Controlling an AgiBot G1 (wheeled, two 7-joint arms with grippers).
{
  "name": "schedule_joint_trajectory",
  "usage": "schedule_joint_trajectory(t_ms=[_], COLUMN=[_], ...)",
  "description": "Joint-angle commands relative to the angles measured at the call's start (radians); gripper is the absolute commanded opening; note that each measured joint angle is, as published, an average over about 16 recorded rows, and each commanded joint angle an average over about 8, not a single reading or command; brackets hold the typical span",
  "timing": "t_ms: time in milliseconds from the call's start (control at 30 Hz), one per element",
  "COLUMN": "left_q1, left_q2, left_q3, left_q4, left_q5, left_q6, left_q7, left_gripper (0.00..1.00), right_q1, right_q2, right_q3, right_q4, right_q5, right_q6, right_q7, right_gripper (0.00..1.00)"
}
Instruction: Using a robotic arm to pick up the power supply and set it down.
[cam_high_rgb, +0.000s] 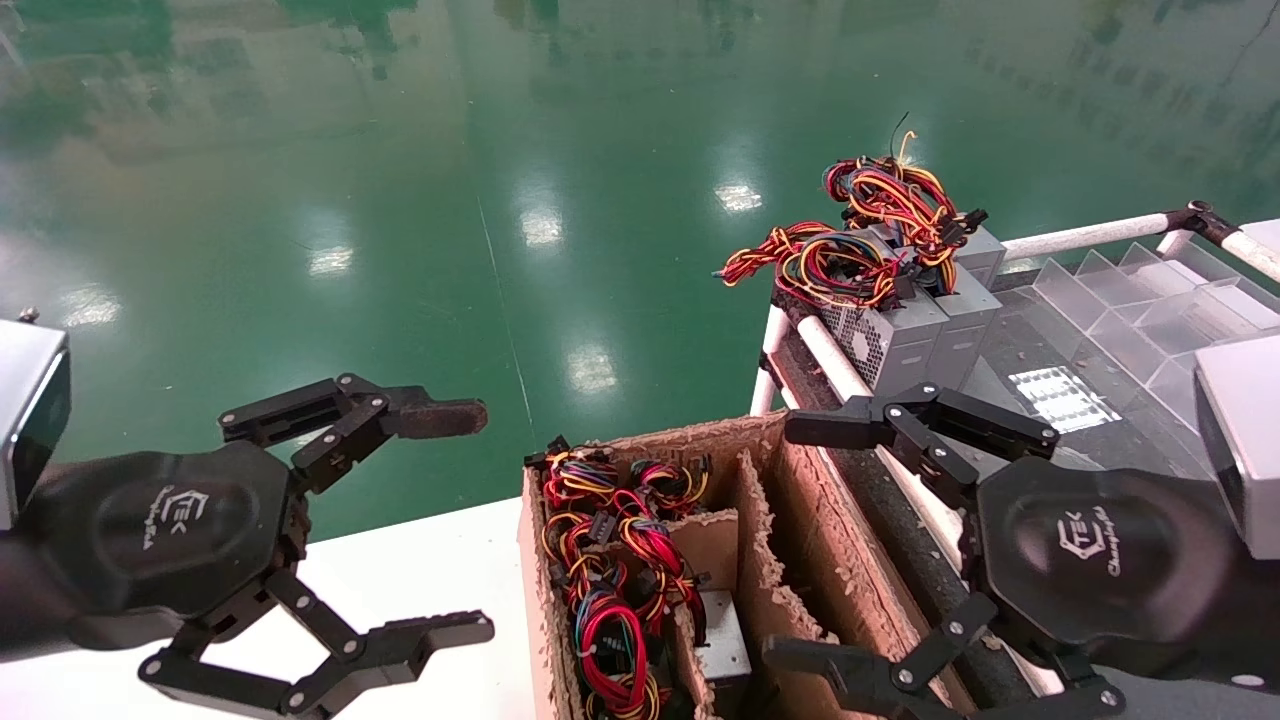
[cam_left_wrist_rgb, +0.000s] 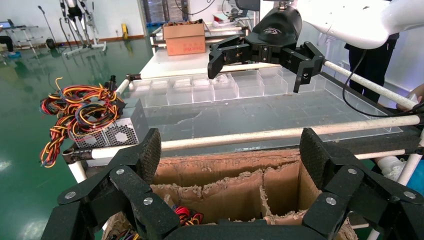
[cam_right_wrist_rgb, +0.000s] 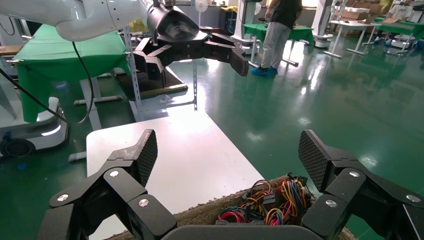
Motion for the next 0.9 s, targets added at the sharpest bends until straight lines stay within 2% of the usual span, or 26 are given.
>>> schedule_joint_trajectory(t_ms=[33,900], left_q1=[0.0,0.0], left_q2=[0.0,0.0], left_q3=[0.0,0.0], left_q4=[0.0,0.0], left_q5=[0.0,0.0], left_q6=[0.0,0.0], left_q7=[0.0,0.0], left_gripper=[1.0,1.0], right_q1=[0.0,0.0], right_q2=[0.0,0.0], right_q3=[0.0,0.0], right_q4=[0.0,0.0], right_q5=[0.0,0.0], right_q6=[0.0,0.0], right_q7=[0.0,0.0], right_gripper=[1.0,1.0])
